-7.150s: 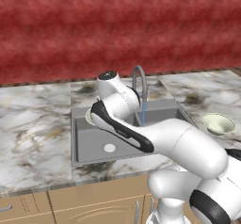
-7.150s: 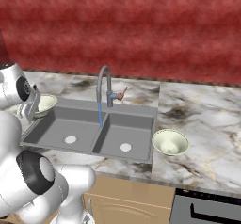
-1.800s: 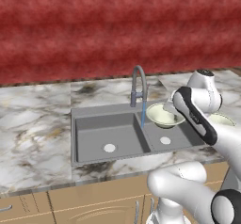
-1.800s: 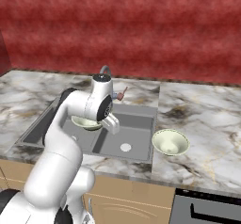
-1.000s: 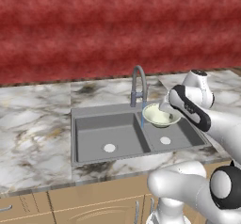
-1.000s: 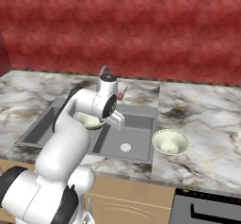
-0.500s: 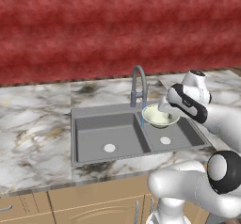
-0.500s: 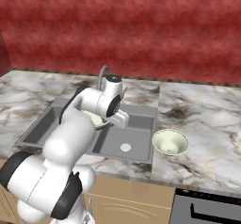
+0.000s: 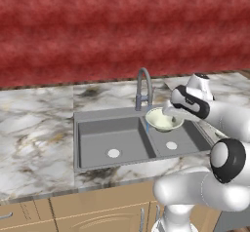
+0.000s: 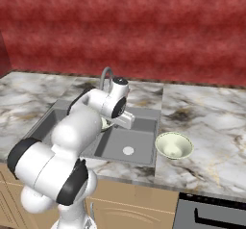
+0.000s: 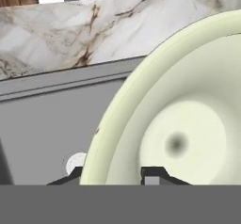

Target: Rinse each bowl for a few seconds and place them down in the sink or on the counter.

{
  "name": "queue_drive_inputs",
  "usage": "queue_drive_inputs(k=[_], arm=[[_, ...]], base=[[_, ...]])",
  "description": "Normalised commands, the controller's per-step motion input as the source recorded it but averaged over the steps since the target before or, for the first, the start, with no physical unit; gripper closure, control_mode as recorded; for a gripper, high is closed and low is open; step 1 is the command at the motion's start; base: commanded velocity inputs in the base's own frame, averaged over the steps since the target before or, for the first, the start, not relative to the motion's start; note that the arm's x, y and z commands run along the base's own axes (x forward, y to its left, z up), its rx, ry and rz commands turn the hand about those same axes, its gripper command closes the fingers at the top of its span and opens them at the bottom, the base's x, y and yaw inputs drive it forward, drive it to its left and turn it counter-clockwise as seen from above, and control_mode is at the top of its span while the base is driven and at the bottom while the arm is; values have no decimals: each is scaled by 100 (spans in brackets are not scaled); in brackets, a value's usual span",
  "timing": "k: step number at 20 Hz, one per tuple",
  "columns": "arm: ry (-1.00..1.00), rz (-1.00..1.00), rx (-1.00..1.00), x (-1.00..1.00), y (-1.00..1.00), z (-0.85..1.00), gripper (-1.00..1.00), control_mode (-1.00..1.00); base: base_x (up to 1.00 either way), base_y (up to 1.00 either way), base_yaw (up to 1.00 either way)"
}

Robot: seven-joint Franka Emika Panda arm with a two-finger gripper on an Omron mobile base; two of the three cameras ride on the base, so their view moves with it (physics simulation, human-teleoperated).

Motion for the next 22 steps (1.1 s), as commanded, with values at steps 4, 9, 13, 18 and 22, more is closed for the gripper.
queue_drive_inputs(k=[4, 9, 13, 18, 22], arm=[[0, 5, 1, 33, 0, -8, 100, -100], [0, 5, 2, 30, -2, -9, 100, -100], [0, 4, 1, 31, 0, -11, 100, -100], [0, 4, 1, 33, 0, -21, 100, -100], [0, 4, 0, 35, 0, -26, 100, -100]], base=[[0, 0, 0], [0, 0, 0], [0, 0, 0], [0, 0, 0], [0, 0, 0]])
